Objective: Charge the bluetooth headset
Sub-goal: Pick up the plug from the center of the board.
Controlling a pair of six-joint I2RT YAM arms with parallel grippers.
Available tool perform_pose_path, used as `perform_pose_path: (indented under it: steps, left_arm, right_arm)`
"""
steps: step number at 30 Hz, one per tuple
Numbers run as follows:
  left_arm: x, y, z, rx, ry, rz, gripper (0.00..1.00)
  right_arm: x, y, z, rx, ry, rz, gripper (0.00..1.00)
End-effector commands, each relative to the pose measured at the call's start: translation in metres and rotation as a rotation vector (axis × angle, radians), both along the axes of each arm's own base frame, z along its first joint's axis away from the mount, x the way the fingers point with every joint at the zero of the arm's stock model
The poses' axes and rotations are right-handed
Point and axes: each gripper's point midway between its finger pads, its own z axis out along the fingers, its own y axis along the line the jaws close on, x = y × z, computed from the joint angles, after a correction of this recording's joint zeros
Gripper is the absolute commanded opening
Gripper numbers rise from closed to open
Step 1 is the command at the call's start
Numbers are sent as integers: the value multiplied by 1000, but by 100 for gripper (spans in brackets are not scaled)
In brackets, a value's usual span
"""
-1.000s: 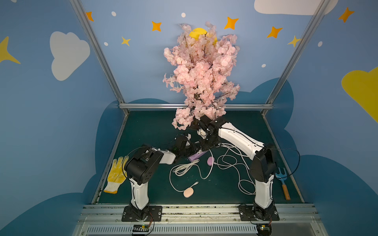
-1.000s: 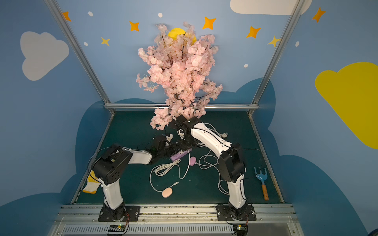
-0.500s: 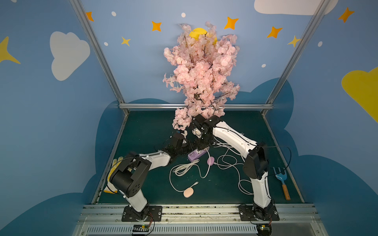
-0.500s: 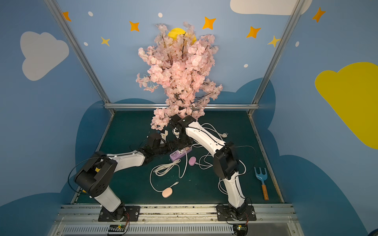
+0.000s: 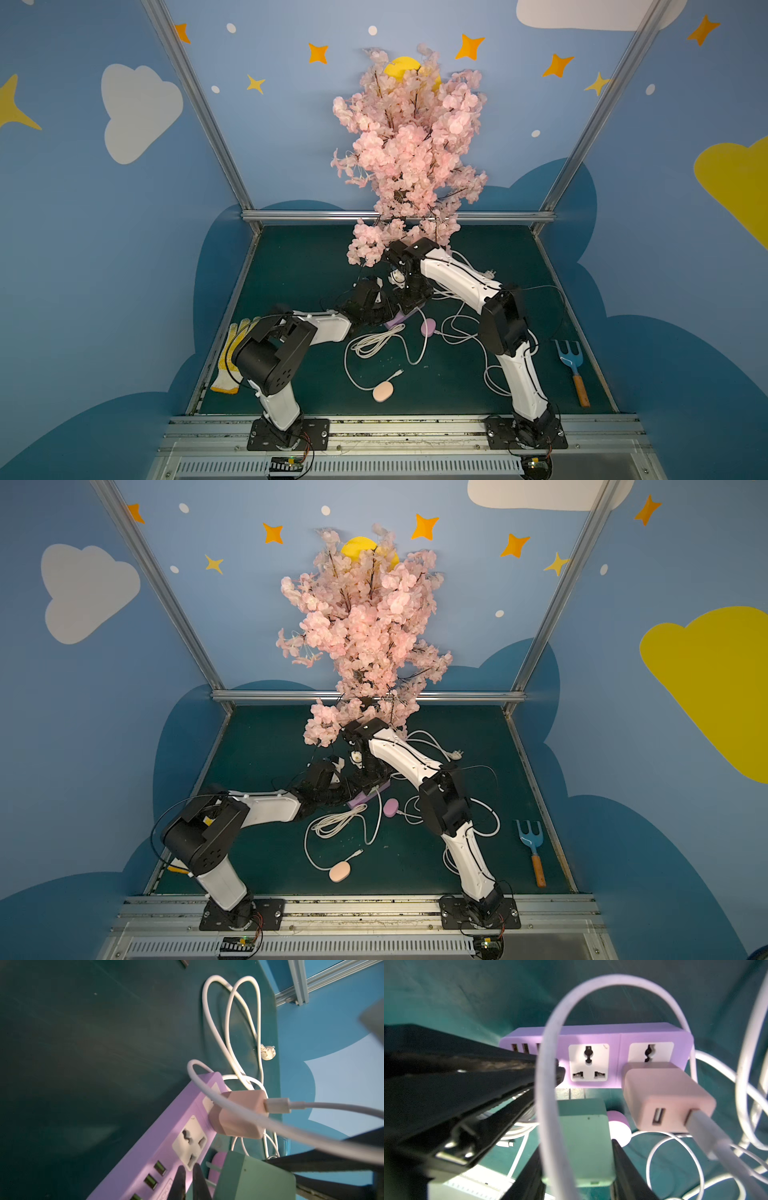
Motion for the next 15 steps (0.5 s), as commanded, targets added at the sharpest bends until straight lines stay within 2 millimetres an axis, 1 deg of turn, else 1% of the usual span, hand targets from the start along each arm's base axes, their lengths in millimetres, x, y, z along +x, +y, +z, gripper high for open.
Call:
perform_pose_path:
  steps: [1,10,15]
  left_arm:
    - [0,3,-8,41,4,-3,10]
    - [-6,2,-20,69,27,-19,9]
    - [-8,1,-26,69,42,-24,9]
  right_arm:
    - [6,-7,2,-4,19,-7,0]
    - [15,-5,1,-3,28,-17,0]
    - [15,-7,-6,-28,48,-11,0]
